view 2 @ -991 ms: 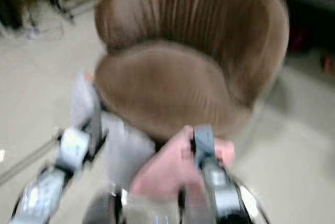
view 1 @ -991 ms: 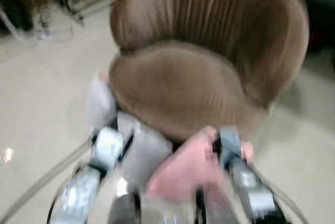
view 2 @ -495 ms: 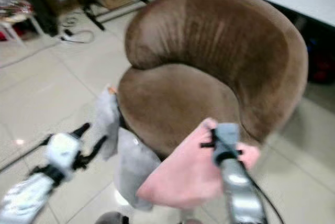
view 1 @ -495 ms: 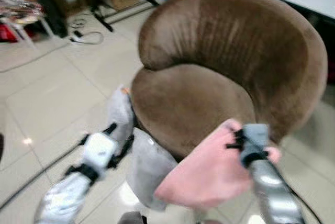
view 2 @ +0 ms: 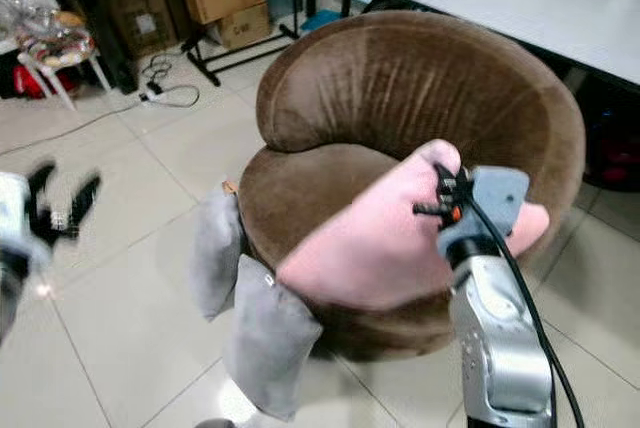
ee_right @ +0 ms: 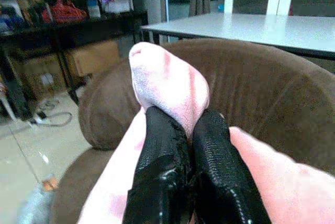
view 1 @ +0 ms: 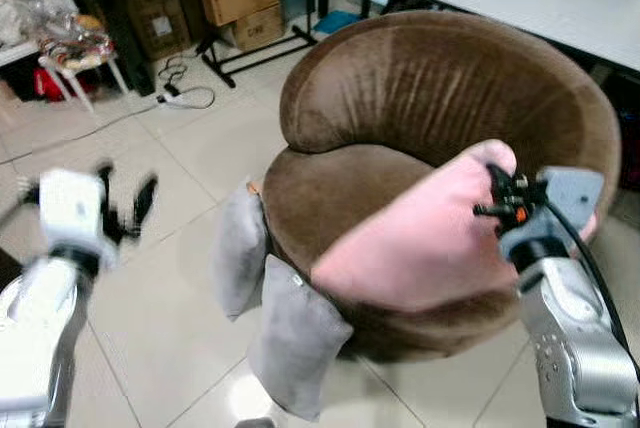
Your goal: Move the pillow to the sofa from floor
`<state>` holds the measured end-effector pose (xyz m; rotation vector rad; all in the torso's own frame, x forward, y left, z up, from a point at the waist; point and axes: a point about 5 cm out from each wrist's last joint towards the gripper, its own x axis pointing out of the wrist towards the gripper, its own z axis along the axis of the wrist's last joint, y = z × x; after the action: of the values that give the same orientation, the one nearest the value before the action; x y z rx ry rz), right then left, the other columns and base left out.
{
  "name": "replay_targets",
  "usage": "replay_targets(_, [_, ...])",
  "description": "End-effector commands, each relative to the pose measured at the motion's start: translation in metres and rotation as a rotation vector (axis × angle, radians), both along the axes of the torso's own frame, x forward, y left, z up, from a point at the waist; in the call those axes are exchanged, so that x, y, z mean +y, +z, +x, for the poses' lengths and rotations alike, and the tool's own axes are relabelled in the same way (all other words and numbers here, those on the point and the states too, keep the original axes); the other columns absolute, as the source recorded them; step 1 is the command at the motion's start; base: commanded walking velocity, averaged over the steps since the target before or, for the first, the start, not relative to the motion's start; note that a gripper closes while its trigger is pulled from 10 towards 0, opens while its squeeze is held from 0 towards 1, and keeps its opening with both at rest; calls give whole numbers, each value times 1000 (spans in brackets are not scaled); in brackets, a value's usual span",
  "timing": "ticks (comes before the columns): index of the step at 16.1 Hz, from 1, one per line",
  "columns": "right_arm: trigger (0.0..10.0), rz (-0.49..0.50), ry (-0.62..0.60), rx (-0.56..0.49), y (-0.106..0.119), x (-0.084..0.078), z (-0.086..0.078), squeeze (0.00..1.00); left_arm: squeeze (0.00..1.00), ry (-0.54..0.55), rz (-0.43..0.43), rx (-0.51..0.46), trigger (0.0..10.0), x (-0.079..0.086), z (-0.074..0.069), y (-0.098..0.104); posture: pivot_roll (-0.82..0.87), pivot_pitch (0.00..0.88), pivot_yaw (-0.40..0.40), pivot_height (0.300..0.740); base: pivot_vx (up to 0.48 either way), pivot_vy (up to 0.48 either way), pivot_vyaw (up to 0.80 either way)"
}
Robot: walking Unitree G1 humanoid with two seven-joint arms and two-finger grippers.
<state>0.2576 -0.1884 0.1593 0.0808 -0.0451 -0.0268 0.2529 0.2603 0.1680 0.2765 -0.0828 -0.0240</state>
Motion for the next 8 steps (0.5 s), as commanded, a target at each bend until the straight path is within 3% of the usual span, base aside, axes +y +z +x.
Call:
replay_targets(1, [10000, 14, 21, -41, 11, 6, 0, 0, 0, 23, 15, 3, 10000, 0, 1, 2, -71, 0, 52, 740, 0, 0, 0])
replay_targets(3, [10000, 28, 57, -11, 8, 20, 5, 0, 0, 34, 30, -36, 10000, -13, 11, 9, -59, 0, 45, 740, 0, 0, 0])
replay_targets(5, [10000, -121, -8, 7, 4, 23, 11, 0, 0, 41, 15, -32, 10000, -24, 12, 4, -48, 0, 45, 740, 0, -339, 0])
replay_targets(7, [10000, -21, 85, 8, 1, 33, 15, 0, 0, 68, 16, -2, 10000, -33, 7, -9, -36, 0, 29, 740, 0, -409, 0])
replay_targets(8, [10000, -26, 82, 13, 0, 33, 16, 0, 0, 72, 25, 2, 10000, -34, 6, -12, -33, 0, 22, 740, 0, -405, 0])
